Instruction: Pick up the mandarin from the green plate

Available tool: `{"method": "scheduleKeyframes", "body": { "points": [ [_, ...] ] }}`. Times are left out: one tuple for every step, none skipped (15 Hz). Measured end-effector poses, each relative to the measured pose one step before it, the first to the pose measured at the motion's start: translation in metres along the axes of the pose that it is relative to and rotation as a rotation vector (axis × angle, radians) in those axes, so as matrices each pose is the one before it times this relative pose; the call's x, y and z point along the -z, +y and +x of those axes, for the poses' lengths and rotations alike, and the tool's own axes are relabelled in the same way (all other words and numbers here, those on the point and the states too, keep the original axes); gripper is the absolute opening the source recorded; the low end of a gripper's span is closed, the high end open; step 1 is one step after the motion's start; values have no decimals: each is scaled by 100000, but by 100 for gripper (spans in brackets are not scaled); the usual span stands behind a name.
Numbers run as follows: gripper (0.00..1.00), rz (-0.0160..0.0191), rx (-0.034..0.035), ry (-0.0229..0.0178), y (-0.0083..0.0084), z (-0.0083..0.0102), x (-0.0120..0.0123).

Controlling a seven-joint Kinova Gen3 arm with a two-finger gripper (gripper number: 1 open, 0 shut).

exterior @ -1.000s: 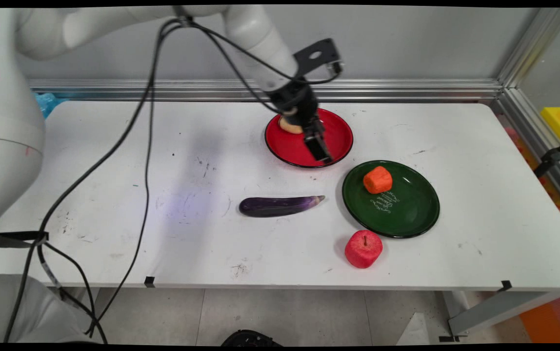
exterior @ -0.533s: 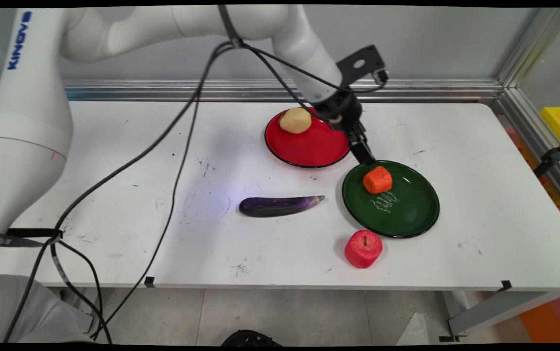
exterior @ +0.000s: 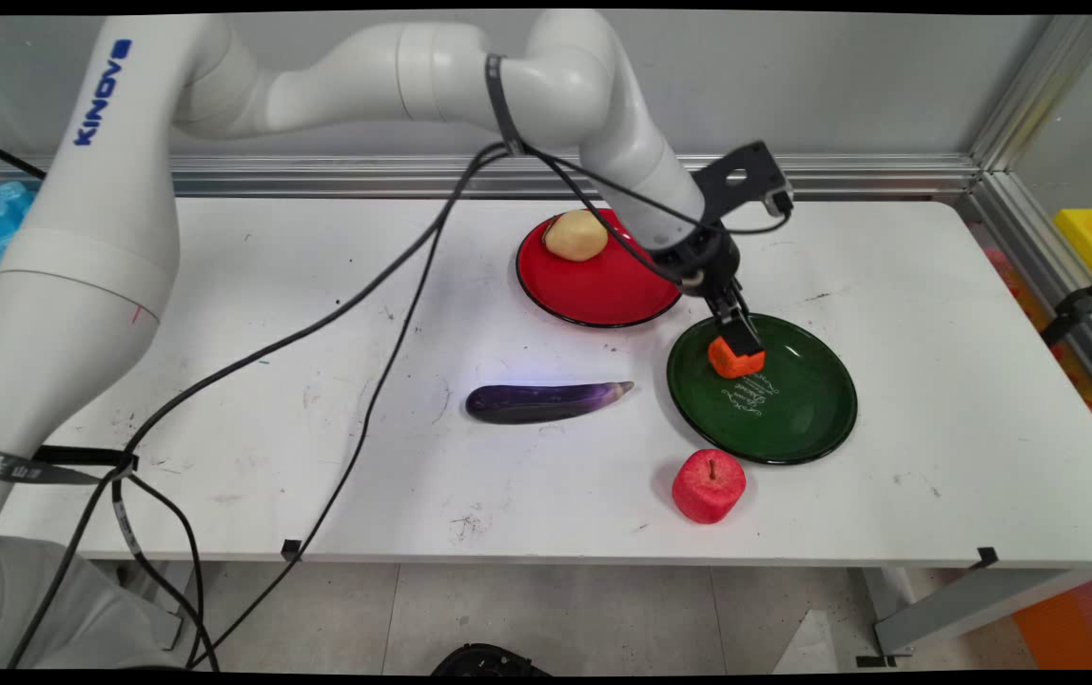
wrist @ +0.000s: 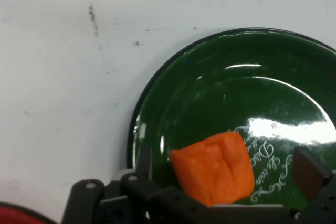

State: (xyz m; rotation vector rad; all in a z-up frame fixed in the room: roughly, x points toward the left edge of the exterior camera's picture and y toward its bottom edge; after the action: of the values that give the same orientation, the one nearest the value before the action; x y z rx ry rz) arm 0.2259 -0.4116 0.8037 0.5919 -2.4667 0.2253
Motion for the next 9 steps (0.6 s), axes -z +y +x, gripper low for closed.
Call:
{"method": "scheduleKeyframes", "body": {
  "points": [
    [100,-30,330,-19,142,-62,-392],
    [100,-19,437,-60,172,-94,-485],
    [100,78,498,-163,155,-128,-454],
    [100,144,651,-210,186,-173,-557],
    [100,246,618,-281,136,-205,-469],
    [100,313,683,-296,127,-238,-460],
    [100,238,525,-234,103,-197,-360],
    [100,276,632,-243,111,-225,-385],
    [100,184,592,-182,116,-213,-351]
  ]
}}
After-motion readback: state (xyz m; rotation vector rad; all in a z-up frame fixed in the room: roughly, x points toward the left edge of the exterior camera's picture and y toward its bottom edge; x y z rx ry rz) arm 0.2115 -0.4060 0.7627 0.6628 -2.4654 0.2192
